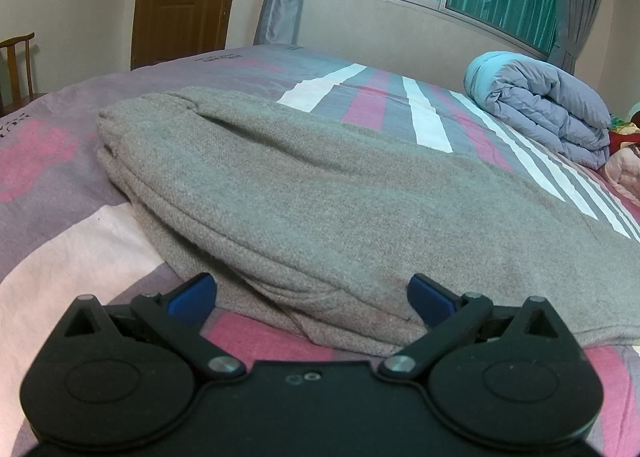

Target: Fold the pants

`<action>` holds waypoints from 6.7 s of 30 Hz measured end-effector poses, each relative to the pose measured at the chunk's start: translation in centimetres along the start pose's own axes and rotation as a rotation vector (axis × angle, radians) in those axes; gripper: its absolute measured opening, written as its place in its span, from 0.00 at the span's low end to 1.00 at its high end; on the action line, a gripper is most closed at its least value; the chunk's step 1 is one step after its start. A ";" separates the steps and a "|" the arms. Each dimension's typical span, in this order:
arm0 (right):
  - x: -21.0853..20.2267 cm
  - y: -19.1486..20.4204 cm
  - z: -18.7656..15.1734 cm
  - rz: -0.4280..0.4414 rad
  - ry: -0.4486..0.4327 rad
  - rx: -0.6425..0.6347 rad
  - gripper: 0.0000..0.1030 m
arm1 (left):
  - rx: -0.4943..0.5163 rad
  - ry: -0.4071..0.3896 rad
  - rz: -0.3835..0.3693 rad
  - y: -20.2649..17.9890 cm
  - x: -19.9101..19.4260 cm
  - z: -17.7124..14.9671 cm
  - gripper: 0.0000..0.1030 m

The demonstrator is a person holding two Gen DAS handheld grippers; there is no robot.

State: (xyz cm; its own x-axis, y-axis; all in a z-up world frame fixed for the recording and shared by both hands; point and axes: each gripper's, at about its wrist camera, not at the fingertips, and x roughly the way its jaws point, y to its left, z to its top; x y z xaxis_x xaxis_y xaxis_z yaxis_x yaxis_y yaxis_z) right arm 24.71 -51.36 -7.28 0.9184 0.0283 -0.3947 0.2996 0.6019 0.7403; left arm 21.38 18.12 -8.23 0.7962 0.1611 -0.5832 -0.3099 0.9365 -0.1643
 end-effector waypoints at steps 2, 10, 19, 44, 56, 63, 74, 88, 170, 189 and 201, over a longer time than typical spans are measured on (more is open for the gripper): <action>0.2 -0.4 -0.2 -0.023 0.016 0.025 0.08 | 0.000 0.000 -0.001 0.0 0.0 0.0 0.94; 0.4 -3.5 -0.6 -0.045 0.077 0.170 0.13 | 0.000 -0.002 0.000 0.0 -0.1 0.0 0.94; 1.4 -4.4 -1.2 -0.058 0.119 0.294 0.49 | 0.001 -0.002 0.000 0.0 -0.1 0.0 0.94; 3.9 -3.9 -1.6 -0.084 0.149 0.072 0.11 | -0.001 -0.013 -0.010 0.1 -0.1 -0.1 0.94; 3.1 0.5 -0.7 -0.119 0.117 -0.045 0.11 | -0.050 -0.059 -0.015 2.3 -2.8 1.5 0.92; 1.3 13.3 -3.4 0.093 0.048 -0.309 0.11 | -0.128 -0.079 0.048 8.2 -5.6 1.9 0.92; 2.4 28.9 -25.5 0.400 0.361 -0.643 0.11 | -0.174 -0.050 0.118 14.5 -9.1 -0.9 0.92; 1.4 29.6 -33.3 0.382 0.456 -0.711 0.17 | -0.178 -0.058 0.075 13.0 -8.6 -0.6 0.93; 1.4 13.4 -17.2 -0.035 0.218 -0.599 0.17 | -0.589 0.001 -0.397 14.9 6.3 5.1 0.91; 1.7 12.1 -15.6 -0.035 0.213 -0.515 0.17 | -0.512 -0.175 -0.288 12.7 2.0 6.2 0.24; -1.0 11.6 -11.8 0.010 0.144 -0.464 0.17 | -0.328 -0.269 -0.357 3.8 -4.7 9.7 0.23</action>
State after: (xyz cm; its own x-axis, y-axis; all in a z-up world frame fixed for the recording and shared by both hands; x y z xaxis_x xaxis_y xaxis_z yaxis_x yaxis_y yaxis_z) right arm 24.16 -35.00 -4.74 0.8658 0.1260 -0.4843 0.1141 0.8926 0.4361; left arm 21.53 23.93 1.64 0.9728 -0.0342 -0.2292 -0.1078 0.8086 -0.5785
